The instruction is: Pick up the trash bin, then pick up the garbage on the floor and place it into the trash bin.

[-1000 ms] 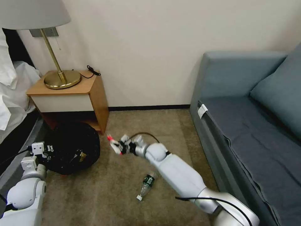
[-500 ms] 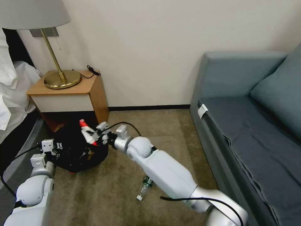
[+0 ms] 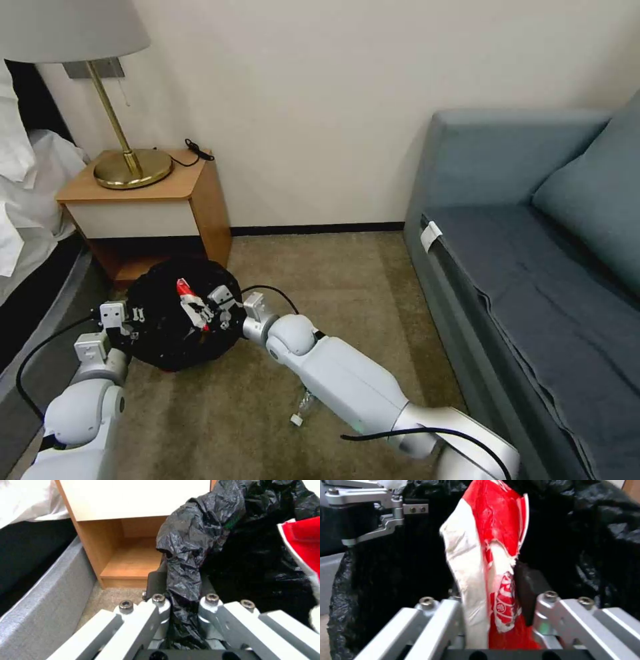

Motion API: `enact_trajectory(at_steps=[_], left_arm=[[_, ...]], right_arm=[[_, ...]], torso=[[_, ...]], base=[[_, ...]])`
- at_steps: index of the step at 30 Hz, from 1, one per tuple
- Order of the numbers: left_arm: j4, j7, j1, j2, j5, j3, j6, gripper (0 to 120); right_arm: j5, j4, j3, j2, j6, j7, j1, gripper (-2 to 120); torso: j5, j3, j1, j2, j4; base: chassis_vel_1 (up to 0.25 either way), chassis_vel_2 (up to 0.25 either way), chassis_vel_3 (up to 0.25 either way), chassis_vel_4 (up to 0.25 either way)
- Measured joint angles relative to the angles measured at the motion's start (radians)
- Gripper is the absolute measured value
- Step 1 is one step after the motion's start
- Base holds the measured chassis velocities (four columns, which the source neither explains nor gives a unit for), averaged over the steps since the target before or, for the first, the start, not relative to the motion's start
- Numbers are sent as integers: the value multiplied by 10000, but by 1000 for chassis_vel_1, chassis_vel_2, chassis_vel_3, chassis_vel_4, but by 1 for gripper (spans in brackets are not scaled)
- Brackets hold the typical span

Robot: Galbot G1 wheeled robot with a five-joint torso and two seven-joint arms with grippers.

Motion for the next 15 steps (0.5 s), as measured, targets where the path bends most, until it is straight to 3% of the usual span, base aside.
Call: enact_trajectory(at_steps=[8, 12, 15], left_arm=[[-108, -15, -10, -50, 69, 49, 83, 4], [-312, -15, 168, 47, 82, -19, 157, 4], [-317, -21, 194, 95, 84, -62, 160, 4]], right_arm=[[-48, 96, -14, -4, 137, 71, -45, 56], [-86, 190, -2, -7, 233, 70, -45, 76], [-73, 250, -21, -24, 233, 72, -39, 82]], torso=[[0, 0, 0, 0, -1], [0, 0, 0, 1, 0], [2, 0, 0, 0, 1]], base=[[0, 0, 0, 0], [0, 0, 0, 0], [0, 0, 0, 0]])
